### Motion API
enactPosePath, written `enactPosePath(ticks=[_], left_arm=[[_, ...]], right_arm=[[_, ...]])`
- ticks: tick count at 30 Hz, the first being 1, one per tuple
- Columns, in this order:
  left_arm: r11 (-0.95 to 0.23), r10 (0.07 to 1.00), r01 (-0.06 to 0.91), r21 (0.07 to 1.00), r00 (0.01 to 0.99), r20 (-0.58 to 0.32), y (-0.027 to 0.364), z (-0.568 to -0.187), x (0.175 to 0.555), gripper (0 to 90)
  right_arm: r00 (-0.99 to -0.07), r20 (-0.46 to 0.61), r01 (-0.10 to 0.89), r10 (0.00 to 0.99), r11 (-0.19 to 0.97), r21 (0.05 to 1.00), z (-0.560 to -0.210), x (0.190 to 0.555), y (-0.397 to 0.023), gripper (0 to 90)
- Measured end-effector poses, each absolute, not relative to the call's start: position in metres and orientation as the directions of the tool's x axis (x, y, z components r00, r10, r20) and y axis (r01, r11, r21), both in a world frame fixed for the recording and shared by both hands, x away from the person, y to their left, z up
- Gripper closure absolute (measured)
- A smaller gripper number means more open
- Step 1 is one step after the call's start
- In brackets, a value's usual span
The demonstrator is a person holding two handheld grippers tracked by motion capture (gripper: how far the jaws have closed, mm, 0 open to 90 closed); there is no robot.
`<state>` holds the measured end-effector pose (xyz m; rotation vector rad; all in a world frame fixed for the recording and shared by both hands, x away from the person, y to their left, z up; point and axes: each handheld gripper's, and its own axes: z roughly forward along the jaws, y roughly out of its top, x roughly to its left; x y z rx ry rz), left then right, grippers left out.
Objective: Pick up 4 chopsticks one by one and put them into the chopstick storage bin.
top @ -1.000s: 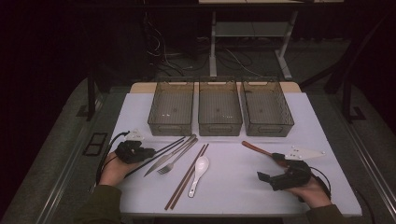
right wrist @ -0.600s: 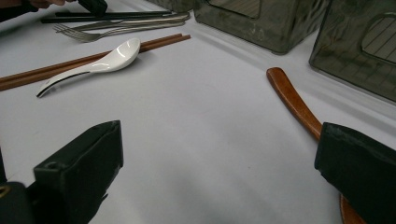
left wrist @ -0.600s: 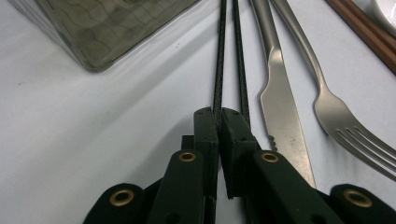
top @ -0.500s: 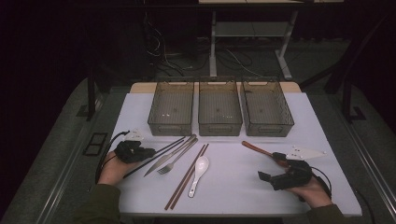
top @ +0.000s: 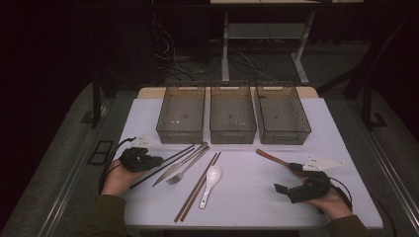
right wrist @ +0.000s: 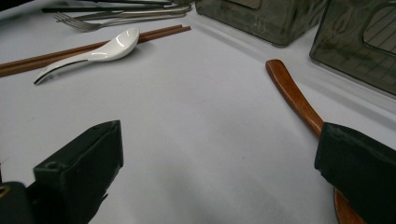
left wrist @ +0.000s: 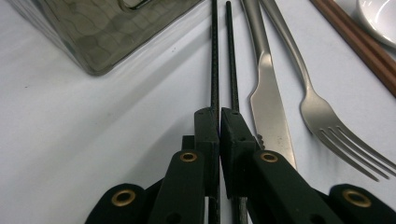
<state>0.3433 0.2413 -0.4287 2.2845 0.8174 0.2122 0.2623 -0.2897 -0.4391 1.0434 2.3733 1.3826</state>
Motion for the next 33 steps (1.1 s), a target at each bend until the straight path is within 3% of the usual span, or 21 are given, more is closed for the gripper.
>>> enactPosePath(ticks=[33], left_arm=[[-0.506, 0.562, 0.478, 0.718, 0.814, -0.147, 0.223, -0.392, 0.332, 85.3]], right_arm=[[-0.729, 0.168, 0.474, 0.663, 0.313, 0.823, -0.44, 0.263, -0.288, 1.0]])
